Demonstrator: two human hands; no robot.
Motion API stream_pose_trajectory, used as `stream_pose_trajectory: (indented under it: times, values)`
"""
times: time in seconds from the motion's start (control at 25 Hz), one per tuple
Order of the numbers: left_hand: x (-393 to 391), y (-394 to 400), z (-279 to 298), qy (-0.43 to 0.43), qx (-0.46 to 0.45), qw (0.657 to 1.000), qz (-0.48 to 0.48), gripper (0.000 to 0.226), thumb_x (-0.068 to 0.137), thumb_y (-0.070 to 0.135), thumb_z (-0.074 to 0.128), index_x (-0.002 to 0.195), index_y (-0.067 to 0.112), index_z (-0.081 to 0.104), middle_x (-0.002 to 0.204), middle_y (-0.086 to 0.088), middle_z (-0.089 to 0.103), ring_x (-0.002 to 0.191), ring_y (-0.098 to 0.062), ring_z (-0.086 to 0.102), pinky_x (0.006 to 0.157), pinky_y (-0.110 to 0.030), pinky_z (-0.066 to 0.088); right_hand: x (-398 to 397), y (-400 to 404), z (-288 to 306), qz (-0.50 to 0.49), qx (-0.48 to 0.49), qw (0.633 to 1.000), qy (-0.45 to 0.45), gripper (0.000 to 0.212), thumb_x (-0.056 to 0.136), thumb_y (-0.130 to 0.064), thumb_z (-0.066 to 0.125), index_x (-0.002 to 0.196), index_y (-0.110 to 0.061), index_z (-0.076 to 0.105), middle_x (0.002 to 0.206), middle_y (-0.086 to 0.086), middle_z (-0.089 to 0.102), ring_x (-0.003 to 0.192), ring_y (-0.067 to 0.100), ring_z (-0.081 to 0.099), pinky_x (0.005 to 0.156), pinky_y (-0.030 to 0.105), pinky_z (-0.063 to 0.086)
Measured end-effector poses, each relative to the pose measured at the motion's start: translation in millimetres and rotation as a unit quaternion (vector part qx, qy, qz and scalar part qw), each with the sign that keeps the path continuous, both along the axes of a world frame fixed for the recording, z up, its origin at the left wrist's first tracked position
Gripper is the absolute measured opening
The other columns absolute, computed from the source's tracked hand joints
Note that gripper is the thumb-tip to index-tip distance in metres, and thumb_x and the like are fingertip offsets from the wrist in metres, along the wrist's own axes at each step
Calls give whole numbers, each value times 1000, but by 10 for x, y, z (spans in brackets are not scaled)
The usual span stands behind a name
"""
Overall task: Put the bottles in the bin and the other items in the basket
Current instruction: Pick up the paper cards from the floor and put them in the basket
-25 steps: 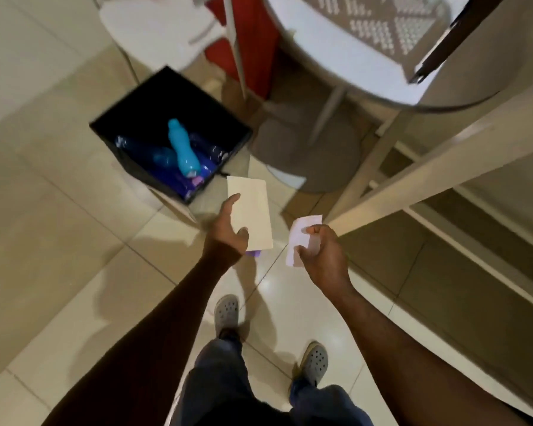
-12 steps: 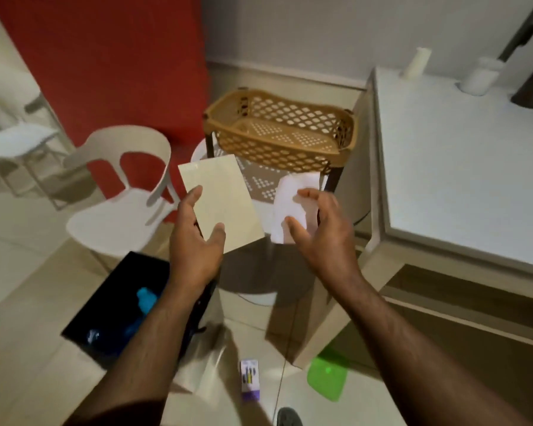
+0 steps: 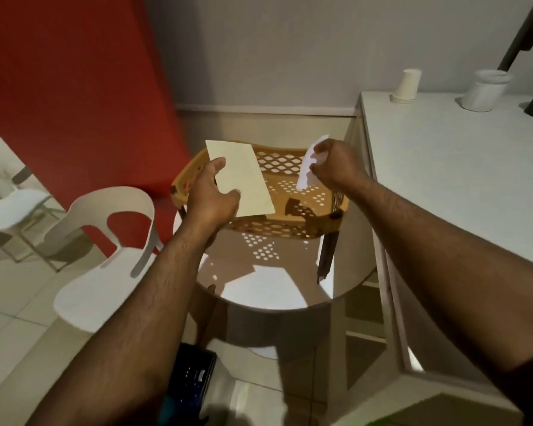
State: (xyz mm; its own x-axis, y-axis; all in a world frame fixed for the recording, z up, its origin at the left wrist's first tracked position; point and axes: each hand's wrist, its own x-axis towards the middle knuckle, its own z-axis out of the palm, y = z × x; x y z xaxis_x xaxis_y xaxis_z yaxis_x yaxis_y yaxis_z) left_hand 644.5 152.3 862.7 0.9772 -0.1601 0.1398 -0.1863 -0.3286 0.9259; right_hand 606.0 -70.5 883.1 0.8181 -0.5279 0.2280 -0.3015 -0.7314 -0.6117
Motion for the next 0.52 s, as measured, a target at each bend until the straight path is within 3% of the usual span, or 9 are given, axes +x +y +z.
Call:
stream_pose_trajectory:
  times: [0.08,0.24,0.4,0.52]
  values:
    - [341,-338,8,7,44,999,-16,68,86,1,64,143,28,39,140,2,50,116,-18,55,75,-21,51,216,-251,-104,27,-35,996,84,39,90,-16,67,128,-10,60,128,12,63,113,26,61,81,28,46]
    - [811,-840,-146,79,159,982,-69,75,83,-5,61,146,27,35,145,-6,44,121,-26,51,85,-33,54,497,-557,-319,132,-50,967,210,38,92,-15,63,128,-5,61,130,16,61,117,29,58,94,35,48]
    - [1000,-1049,-365,131,270,944,-140,80,82,-6,63,149,20,30,150,-14,37,116,-27,53,66,-27,50,648,-613,-529,214,-79,932,283,48,93,-23,62,139,-11,52,138,11,56,126,26,53,100,32,43]
    - [1118,-1132,-456,141,325,919,-170,80,82,-5,65,150,17,28,151,-14,37,108,-26,56,68,-27,49,709,-613,-629,251,-153,889,352,44,94,-31,60,132,-11,58,130,10,62,119,25,58,94,31,46]
